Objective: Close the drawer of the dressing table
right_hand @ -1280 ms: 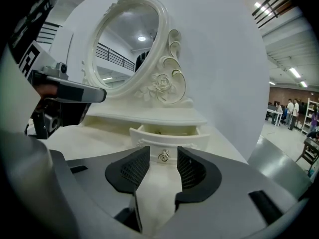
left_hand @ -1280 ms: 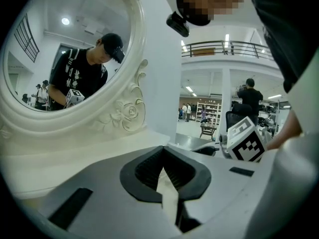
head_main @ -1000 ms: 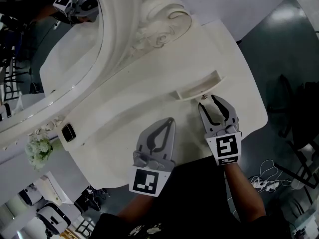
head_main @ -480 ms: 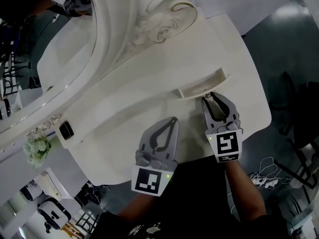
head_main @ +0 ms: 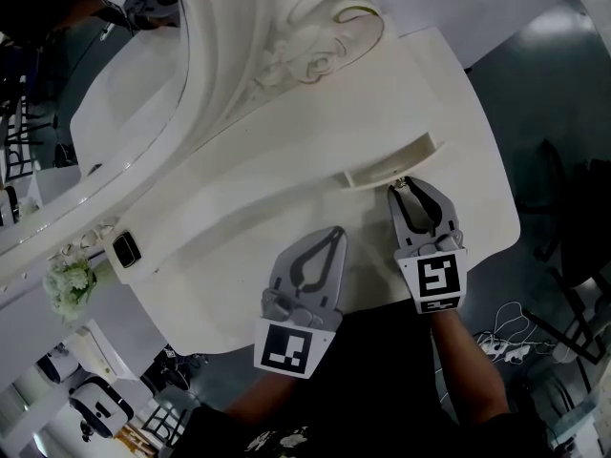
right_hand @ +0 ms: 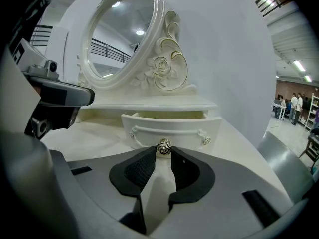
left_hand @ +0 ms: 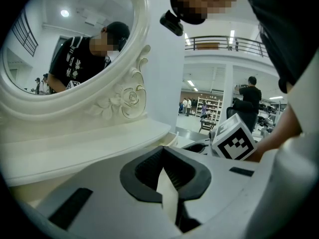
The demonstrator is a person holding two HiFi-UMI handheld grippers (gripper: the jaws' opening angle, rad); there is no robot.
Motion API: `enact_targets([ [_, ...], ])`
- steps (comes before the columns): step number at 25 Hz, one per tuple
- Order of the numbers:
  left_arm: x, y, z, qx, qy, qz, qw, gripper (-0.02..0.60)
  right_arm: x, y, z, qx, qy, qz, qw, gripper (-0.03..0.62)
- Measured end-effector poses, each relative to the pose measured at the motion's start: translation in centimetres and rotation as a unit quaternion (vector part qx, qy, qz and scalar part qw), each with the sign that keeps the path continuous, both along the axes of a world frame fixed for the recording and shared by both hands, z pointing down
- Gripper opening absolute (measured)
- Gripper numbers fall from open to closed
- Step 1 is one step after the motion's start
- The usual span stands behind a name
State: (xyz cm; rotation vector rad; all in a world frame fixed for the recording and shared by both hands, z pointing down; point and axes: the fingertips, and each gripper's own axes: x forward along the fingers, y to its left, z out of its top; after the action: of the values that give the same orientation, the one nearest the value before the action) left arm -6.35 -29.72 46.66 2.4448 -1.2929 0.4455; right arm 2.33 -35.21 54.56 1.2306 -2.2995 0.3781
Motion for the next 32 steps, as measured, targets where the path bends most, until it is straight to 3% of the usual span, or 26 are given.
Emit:
enact_targets([
  [32,-0.2,0.0,0.4,-0.004,-0.007,0.003,1.0,0.003,-1.3,-3.0,0.2,0.018,0.001,0.005,1.0,0.087],
])
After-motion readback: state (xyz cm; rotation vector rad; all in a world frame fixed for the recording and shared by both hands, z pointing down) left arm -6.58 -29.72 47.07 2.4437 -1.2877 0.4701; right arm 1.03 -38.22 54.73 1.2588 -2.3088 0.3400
